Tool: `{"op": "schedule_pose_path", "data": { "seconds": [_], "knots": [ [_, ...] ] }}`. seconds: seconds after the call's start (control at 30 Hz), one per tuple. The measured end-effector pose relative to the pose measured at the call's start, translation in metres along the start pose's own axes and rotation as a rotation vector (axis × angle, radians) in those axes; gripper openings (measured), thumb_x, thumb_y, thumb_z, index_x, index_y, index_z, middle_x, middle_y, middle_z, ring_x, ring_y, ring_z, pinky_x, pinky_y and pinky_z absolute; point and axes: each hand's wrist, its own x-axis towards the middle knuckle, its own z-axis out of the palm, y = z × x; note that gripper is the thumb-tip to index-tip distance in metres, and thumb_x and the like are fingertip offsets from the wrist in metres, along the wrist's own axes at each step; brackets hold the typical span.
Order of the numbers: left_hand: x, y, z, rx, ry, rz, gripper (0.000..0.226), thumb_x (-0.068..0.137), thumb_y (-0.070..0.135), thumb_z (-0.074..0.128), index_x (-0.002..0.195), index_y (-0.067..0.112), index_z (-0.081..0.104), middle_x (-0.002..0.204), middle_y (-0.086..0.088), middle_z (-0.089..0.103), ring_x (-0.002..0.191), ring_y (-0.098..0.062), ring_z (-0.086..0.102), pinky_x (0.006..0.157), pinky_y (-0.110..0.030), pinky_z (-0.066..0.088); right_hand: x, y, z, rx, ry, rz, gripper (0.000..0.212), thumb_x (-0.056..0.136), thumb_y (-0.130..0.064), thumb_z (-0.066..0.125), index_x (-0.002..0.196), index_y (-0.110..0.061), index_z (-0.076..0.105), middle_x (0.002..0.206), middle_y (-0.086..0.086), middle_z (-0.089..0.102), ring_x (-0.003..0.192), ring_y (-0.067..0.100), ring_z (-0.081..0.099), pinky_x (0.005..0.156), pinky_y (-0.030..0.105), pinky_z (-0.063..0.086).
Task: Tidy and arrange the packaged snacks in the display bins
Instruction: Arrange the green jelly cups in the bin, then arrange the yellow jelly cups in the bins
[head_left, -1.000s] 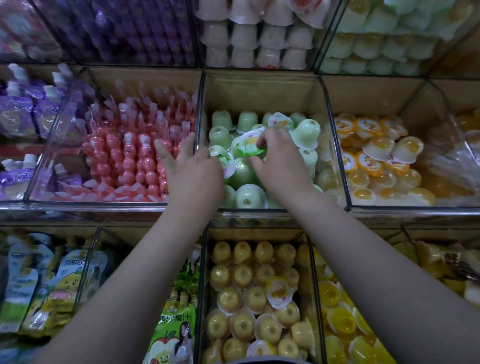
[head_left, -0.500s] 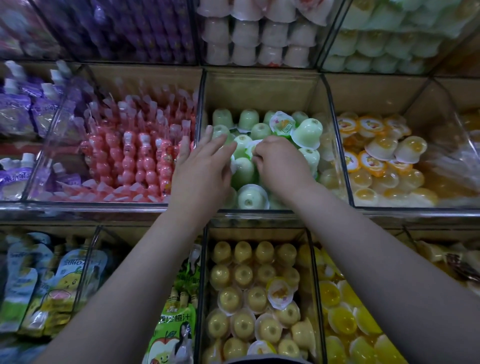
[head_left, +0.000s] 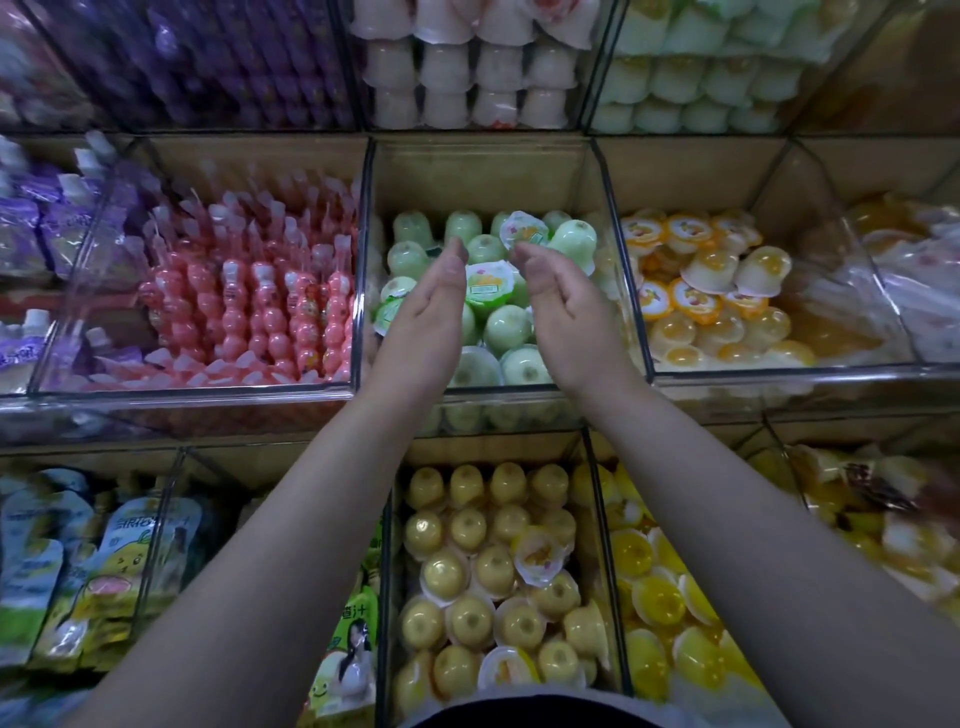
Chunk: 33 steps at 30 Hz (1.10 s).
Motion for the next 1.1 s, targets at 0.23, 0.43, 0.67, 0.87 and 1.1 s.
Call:
{"op": "schedule_pose_path", "data": {
  "seconds": [0.23, 0.43, 0.67, 0.87, 1.1],
  "knots": [
    [-0.004, 0.007, 0.026, -0.138, -0.042, 0.021, 0.066, 0.091, 0.065, 0.029, 0.149, 0.033, 0.034, 0.151, 0.02, 0.037, 0.138, 0.002, 0.033, 0.119, -0.037, 0.024, -0.019, -0.011, -0.027, 0.255, 0.128, 0.11, 0.046, 0.101, -0.048, 0.033, 0.132, -0.021, 0.053, 0.135, -0.004, 0.058, 0.128, 0.007, 0.05, 0.113, 0.035, 0.036],
    [-0.012, 0.023, 0.055, -0.224, -0.099, 0.039, 0.056, 0.102, 0.052, 0.024, 0.151, 0.025, 0.031, 0.154, 0.013, 0.034, 0.139, -0.002, 0.033, 0.11, -0.025, 0.03, -0.028, -0.008, -0.056, 0.318, 0.175, 0.117, 0.042, 0.096, -0.054, 0.032, 0.121, -0.026, 0.052, 0.128, -0.004, 0.06, 0.124, 0.009, 0.054, 0.111, 0.035, 0.038],
    [-0.013, 0.031, 0.095, -0.273, -0.106, 0.022, 0.051, 0.105, 0.044, 0.024, 0.151, 0.024, 0.03, 0.154, 0.01, 0.035, 0.14, -0.004, 0.032, 0.11, -0.026, 0.031, -0.031, -0.001, -0.098, 0.322, 0.174, 0.154, 0.052, 0.101, -0.047, 0.03, 0.137, -0.016, 0.049, 0.137, -0.001, 0.056, 0.125, 0.008, 0.052, 0.103, 0.025, 0.037],
    [-0.01, 0.039, 0.14, -0.266, -0.085, 0.018, 0.047, 0.104, 0.045, 0.03, 0.147, 0.028, 0.037, 0.141, 0.014, 0.045, 0.124, 0.001, 0.043, 0.105, -0.025, 0.036, -0.022, 0.012, -0.145, 0.267, 0.191, 0.182, 0.053, 0.1, -0.051, 0.031, 0.137, -0.018, 0.049, 0.123, -0.009, 0.059, 0.122, 0.01, 0.054, 0.107, 0.032, 0.038],
    [0.004, 0.048, 0.185, -0.234, -0.051, 0.002, 0.048, 0.104, 0.045, 0.031, 0.148, 0.027, 0.036, 0.15, 0.008, 0.04, 0.128, -0.003, 0.04, 0.105, -0.027, 0.034, -0.008, 0.03, -0.193, 0.258, 0.198, 0.203, 0.051, 0.102, -0.048, 0.032, 0.138, -0.017, 0.049, 0.125, -0.007, 0.058, 0.116, 0.007, 0.056, 0.105, 0.031, 0.04]
  ]
}}
